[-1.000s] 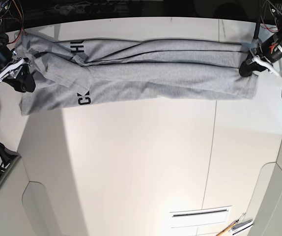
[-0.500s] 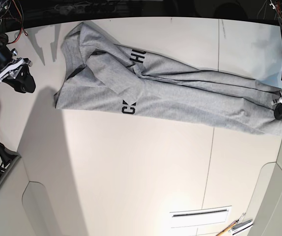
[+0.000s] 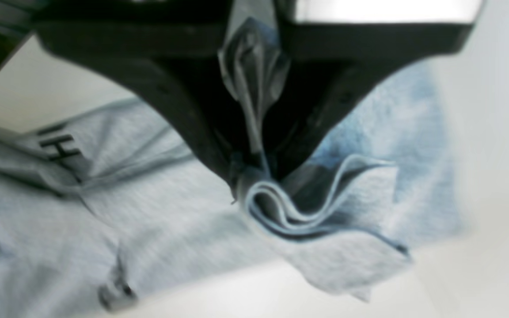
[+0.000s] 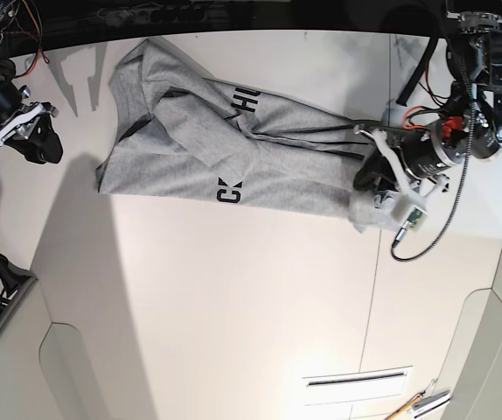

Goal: Fold the T-shirt properly
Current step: 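Grasp the folded strip's ends with both grippers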

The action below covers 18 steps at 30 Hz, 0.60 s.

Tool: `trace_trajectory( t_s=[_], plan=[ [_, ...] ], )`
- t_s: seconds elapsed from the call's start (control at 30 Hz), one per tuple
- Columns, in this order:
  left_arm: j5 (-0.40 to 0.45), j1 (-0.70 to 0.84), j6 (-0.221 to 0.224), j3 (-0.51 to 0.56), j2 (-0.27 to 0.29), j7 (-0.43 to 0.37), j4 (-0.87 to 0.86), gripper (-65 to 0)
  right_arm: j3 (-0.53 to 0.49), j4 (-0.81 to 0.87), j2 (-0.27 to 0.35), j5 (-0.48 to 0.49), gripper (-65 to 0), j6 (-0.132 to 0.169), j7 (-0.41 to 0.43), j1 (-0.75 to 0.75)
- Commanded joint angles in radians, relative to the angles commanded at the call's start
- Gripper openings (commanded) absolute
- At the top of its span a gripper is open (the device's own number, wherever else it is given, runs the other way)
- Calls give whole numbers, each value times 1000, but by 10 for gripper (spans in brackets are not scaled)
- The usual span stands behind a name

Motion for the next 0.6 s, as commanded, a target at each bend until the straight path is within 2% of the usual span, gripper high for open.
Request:
trace_trajectory(
  t_s=[0.07, 0.1, 0.2, 0.23, 0.33, 0.37, 0.6],
  plan=[
    [11, 0, 0, 41, 30, -11, 0, -650, 0, 0, 0, -4, -465, 0, -1, 0],
    [21, 0, 0, 55, 46, -16, 0, -617, 0, 0, 0, -5, -465, 0, -1, 0],
    [24, 1, 0, 94, 75, -16, 0, -353, 0, 0, 0, -29, -451, -1, -8, -2],
    [11, 5, 0, 111, 75, -18, 0, -301, 0, 0, -3, -38, -419, -2, -20, -3],
    [-39, 9, 0, 160, 76, -16, 0, -293, 0, -3, -33, -48, -284, -23, -68, -8],
    [-54, 9, 0, 178, 76, -16, 0, -293, 0, -9, -47, -47, -258, -27, -69, -12],
    [-71, 9, 0, 243, 76, -15, 0, -293, -35, -62, -114, 35, -251, -14, -83, -48]
  ],
)
